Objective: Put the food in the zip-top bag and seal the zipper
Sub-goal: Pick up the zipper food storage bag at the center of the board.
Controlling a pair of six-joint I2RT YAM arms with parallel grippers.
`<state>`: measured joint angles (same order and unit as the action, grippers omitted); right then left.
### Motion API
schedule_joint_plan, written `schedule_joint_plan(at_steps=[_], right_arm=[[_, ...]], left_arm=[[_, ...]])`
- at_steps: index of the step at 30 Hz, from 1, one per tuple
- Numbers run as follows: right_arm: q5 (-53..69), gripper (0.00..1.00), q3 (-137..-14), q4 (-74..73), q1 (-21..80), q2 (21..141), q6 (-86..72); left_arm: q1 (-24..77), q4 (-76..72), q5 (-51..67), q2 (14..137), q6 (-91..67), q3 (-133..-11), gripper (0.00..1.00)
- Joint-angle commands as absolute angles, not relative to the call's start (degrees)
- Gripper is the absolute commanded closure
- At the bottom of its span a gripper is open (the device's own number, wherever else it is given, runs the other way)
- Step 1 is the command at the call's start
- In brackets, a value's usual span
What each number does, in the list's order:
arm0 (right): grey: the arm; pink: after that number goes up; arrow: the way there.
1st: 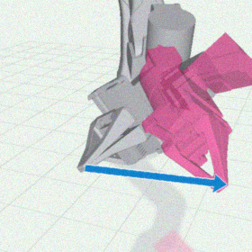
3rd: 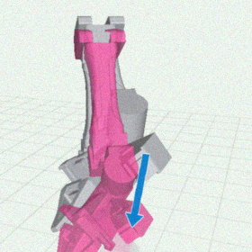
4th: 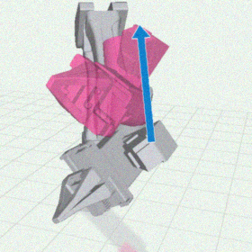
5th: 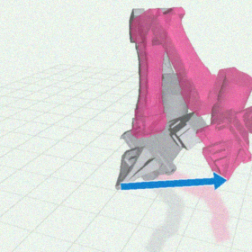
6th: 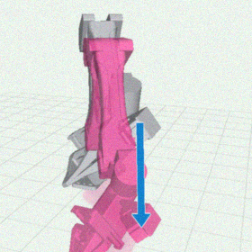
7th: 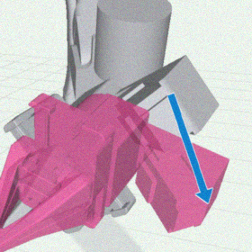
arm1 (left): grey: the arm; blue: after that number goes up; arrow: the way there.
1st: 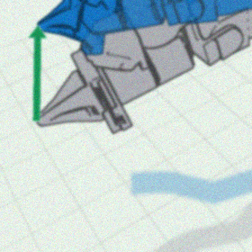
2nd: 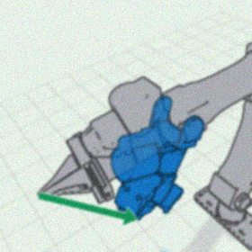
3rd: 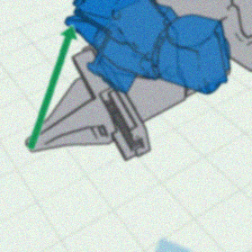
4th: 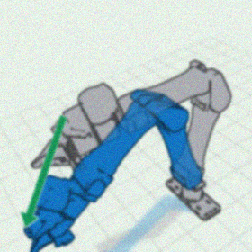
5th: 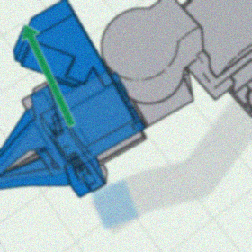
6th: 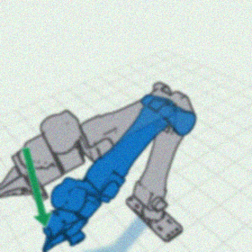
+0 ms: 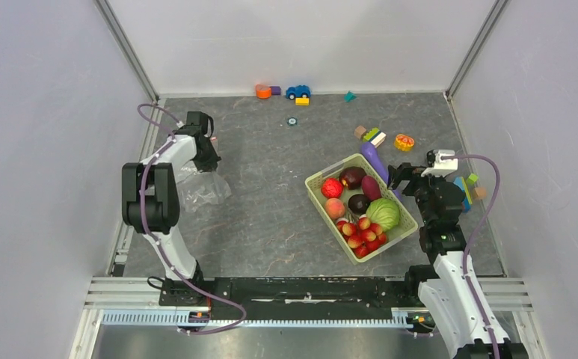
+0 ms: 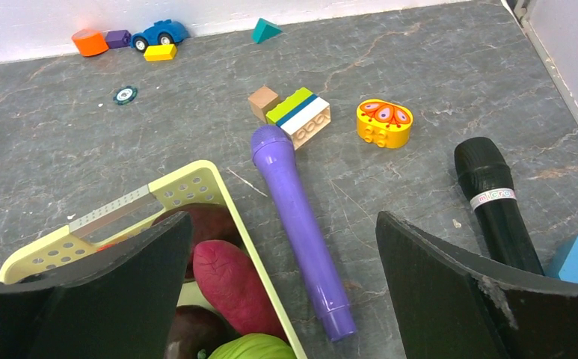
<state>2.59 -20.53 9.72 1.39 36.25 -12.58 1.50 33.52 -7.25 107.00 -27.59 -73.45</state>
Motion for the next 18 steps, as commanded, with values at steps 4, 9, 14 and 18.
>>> schedule_joint_plan(at_steps=[4,9,14,18], right_arm=[[5.8,0.02,-23.97,9.55,1.41,37.31,-12.92],[12.69,0.02,-25.36,9.57,1.41,39.09,-15.08],[22.33,0.02,-27.1,9.97,1.41,41.76,-16.9],[34.3,0.02,-26.97,15.25,1.41,43.92,-20.56]], left_arm=[[8.57,28.68,1.47,92.38,-17.22,-71.39,0.98],[21.85,24.11,6.07,82.45,-1.76,-67.03,0.98],[28.72,24.64,17.56,78.05,8.28,-63.86,0.98],[29.54,26.98,30.97,75.79,12.65,-62.4,0.98]])
